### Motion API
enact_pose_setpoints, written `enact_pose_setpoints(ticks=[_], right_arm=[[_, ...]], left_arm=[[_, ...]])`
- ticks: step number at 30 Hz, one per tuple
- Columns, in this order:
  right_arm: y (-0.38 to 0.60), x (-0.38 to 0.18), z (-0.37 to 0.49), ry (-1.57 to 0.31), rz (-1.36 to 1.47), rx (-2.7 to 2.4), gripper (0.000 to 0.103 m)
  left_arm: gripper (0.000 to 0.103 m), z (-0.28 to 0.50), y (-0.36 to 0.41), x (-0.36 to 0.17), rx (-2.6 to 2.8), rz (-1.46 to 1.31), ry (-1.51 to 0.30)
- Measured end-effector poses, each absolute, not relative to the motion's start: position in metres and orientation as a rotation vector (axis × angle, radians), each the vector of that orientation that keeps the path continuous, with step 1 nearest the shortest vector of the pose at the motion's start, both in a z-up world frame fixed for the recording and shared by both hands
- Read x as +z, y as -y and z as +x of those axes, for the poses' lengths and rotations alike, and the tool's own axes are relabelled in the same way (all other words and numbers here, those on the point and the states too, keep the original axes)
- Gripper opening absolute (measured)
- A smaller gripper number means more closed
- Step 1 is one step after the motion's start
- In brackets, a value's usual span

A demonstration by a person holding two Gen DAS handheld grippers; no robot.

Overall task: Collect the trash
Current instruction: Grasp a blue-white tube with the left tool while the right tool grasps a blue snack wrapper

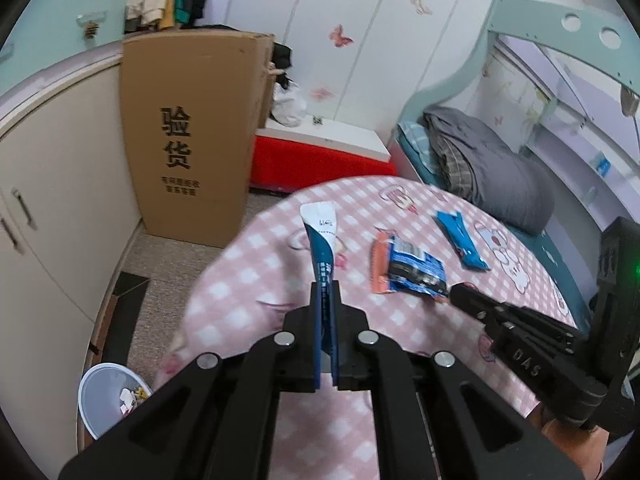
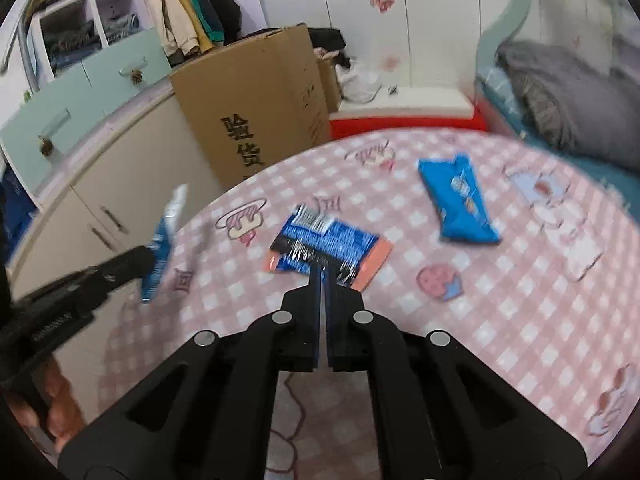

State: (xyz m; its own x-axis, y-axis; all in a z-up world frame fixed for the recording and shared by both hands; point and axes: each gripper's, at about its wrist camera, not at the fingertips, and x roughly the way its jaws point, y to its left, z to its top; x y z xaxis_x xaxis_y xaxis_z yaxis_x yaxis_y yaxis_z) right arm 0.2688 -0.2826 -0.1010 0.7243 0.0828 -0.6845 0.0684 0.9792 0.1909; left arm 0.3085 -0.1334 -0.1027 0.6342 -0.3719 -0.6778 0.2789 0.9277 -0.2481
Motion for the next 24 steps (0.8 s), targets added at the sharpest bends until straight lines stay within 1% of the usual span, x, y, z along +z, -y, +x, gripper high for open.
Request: enact_pose_setpoints(ticks=[1, 2, 4, 8, 13, 15, 16, 17, 20, 24], right_arm=[[0.279, -0.097, 0.271, -0.754, 0.183, 0.002, 0.041], [0.277, -0.095, 0.272, -0.747, 0.173, -0.011, 0.078], [0.272, -0.09, 0.277, -0.707, 0.114, -0.057, 0.079], [0.269, -0.1, 0.301, -0.761, 0.109, -0.042, 0.08], [0.265, -0.117, 0.33, -0.827, 0.118, -0.055, 0.084], [0.253, -0.126, 0.34, -0.877, 0.056, -0.076, 0.083], [0.252, -0.126, 0.341, -0.879, 0.047, -0.088, 0.081], [0.25, -0.126, 0.341, -0.875, 0.044, -0.097, 0.067], [0.245, -0.125, 0.338, -0.873, 0.045, -0.085, 0.061], [0.233, -0.121, 0.33, -0.864, 0.073, -0.061, 0.057]], left_arm=[[0.003, 0.309, 0.128, -0.101, -0.364, -0.13, -0.799], [0.003, 0.309, 0.122, -0.099, -0.348, -0.141, -0.794], [0.003, 0.309, 0.113, -0.097, -0.329, -0.15, -0.785], [0.003, 0.312, 0.094, -0.094, -0.297, -0.164, -0.771], [0.003, 0.319, 0.079, -0.097, -0.269, -0.177, -0.768], [0.003, 0.321, 0.074, -0.098, -0.258, -0.176, -0.766], [0.003, 0.322, 0.072, -0.099, -0.256, -0.175, -0.767], [0.003, 0.323, 0.068, -0.1, -0.253, -0.175, -0.769], [0.003, 0.323, 0.059, -0.102, -0.239, -0.175, -0.769], [0.003, 0.32, 0.046, -0.101, -0.227, -0.178, -0.762]])
